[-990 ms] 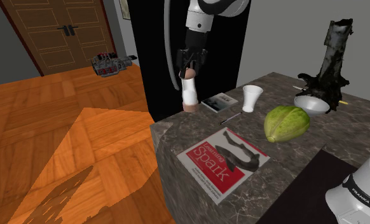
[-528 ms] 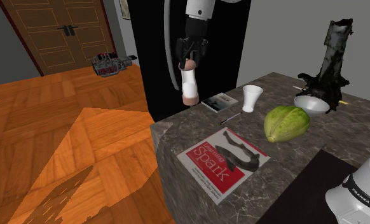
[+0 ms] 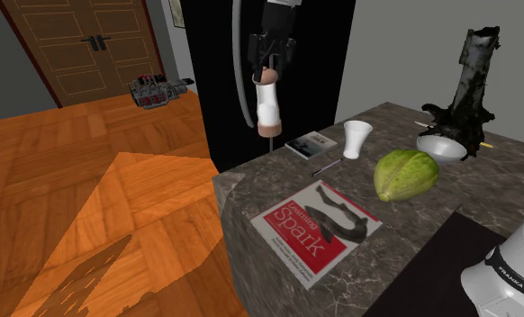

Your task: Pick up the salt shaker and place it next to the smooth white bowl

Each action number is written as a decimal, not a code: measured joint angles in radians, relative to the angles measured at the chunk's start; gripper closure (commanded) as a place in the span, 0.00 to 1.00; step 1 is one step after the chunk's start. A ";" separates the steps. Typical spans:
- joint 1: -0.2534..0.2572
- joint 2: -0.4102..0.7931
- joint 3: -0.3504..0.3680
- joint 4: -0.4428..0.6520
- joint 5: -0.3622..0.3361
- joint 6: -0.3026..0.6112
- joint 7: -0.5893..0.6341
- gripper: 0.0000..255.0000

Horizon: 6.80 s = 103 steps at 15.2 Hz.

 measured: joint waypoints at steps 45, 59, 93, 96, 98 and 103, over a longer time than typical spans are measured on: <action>-0.409 -0.298 -0.414 -0.210 0.067 -0.228 -0.793 1.00; -0.493 -0.233 -0.510 -0.213 0.076 -0.198 -0.984 1.00; -0.488 -0.217 -0.504 -0.655 0.100 0.252 -1.065 1.00; -0.487 -0.205 -0.503 -0.680 0.108 0.287 -1.075 1.00; -0.487 -0.188 -0.503 -0.690 0.117 0.311 -1.083 1.00; -0.488 -0.182 -0.503 -0.707 0.122 0.333 -1.091 1.00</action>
